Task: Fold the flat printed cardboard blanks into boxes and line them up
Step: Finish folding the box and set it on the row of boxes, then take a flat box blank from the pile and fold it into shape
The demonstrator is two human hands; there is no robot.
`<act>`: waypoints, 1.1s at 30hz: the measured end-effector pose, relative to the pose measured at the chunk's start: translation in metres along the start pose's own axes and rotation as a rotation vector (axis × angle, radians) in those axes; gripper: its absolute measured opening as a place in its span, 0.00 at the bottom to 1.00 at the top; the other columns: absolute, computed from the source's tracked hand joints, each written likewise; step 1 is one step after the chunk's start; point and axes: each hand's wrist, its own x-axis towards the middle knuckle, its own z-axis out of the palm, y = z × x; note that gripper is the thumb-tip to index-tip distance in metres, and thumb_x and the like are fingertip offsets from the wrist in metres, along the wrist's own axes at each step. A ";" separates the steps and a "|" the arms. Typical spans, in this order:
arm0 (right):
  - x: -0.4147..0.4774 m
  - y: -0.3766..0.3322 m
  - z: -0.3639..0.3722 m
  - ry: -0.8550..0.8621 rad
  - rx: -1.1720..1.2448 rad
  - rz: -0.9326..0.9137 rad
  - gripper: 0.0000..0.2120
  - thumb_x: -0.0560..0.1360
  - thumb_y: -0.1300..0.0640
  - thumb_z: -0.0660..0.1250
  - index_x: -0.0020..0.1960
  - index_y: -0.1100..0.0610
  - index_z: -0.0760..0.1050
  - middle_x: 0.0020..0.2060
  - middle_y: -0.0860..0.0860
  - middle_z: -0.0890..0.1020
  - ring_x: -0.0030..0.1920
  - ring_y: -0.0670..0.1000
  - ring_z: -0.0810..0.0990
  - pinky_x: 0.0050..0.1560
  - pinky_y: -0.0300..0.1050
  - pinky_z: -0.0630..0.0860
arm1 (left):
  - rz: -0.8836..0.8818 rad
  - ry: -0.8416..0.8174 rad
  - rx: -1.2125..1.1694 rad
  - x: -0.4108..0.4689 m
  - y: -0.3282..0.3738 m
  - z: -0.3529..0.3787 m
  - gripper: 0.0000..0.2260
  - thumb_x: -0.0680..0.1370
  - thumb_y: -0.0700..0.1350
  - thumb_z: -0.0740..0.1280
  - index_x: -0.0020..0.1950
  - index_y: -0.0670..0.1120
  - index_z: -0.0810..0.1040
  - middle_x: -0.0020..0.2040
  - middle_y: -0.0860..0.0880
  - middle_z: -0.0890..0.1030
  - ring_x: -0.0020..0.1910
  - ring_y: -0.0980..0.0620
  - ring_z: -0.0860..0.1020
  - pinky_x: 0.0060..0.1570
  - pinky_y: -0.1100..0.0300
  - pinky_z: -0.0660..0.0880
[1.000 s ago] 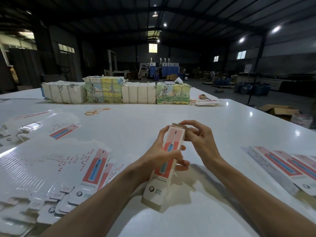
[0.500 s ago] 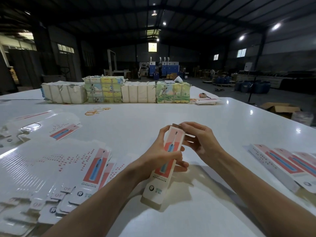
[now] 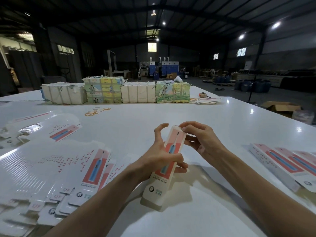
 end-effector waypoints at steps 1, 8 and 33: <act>0.000 0.000 0.000 -0.005 -0.016 -0.007 0.09 0.82 0.65 0.67 0.48 0.63 0.85 0.46 0.58 0.88 0.49 0.59 0.88 0.44 0.50 0.84 | 0.012 0.000 0.013 0.000 0.000 0.000 0.50 0.71 0.43 0.81 0.70 0.78 0.49 0.61 0.49 0.75 0.45 0.46 0.88 0.40 0.60 0.83; 0.000 0.003 0.003 -0.120 -0.052 -0.051 0.10 0.84 0.62 0.65 0.59 0.60 0.85 0.53 0.56 0.87 0.56 0.57 0.87 0.50 0.48 0.84 | 0.010 0.055 -0.057 0.002 0.003 -0.001 0.45 0.72 0.41 0.79 0.73 0.73 0.56 0.62 0.46 0.77 0.47 0.44 0.88 0.43 0.53 0.85; -0.008 0.025 0.022 -0.025 -0.731 -0.439 0.13 0.84 0.53 0.67 0.68 0.46 0.73 0.66 0.48 0.76 0.58 0.44 0.81 0.49 0.37 0.83 | -0.011 0.279 -0.523 0.004 0.008 0.008 0.26 0.84 0.53 0.66 0.78 0.63 0.58 0.66 0.40 0.78 0.57 0.39 0.85 0.58 0.40 0.83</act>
